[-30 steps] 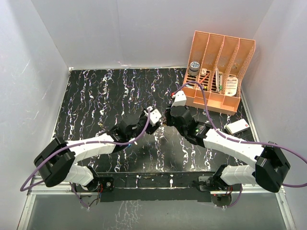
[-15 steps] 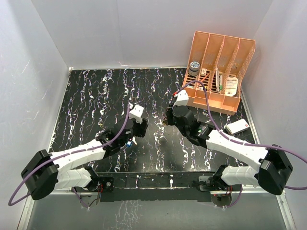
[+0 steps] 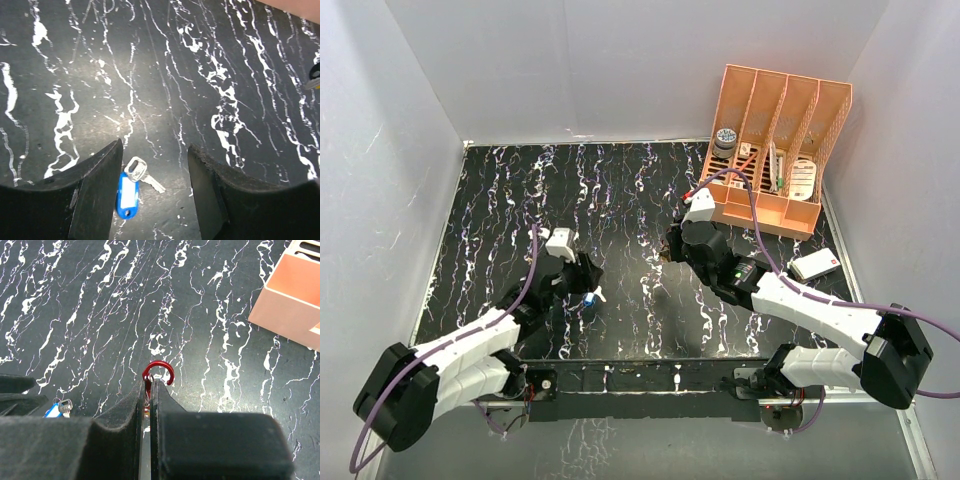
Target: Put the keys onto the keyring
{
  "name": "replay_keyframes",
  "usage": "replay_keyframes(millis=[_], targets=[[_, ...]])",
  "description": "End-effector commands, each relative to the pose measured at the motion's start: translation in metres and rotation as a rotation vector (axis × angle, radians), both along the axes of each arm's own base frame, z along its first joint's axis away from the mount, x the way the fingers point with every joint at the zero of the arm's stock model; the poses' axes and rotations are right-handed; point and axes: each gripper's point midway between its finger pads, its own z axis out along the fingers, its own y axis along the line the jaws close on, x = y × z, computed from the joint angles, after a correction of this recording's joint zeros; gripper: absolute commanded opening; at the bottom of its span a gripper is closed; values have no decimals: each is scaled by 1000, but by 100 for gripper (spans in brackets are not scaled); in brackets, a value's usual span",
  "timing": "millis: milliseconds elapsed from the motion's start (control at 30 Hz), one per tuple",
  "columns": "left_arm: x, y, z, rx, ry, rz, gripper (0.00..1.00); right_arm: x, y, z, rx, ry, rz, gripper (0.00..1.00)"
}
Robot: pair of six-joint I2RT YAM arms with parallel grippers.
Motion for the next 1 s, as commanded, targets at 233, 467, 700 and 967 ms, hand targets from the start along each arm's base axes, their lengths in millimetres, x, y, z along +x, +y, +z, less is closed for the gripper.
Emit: replay_keyframes(millis=[233,467,700,967], targets=[[-2,-10,-11,-205,65,-25,54,3,1,21,57,-55,-13,0],[-4,-2,-23,-219,88,9,54,4,2,19,54,-51,-12,0],[-6,2,-37,-246,122,17,54,4,2,19,52,-51,-16,0],[-7,2,-43,-259,125,12,53,3,-1,19,50,-52,-19,0]])
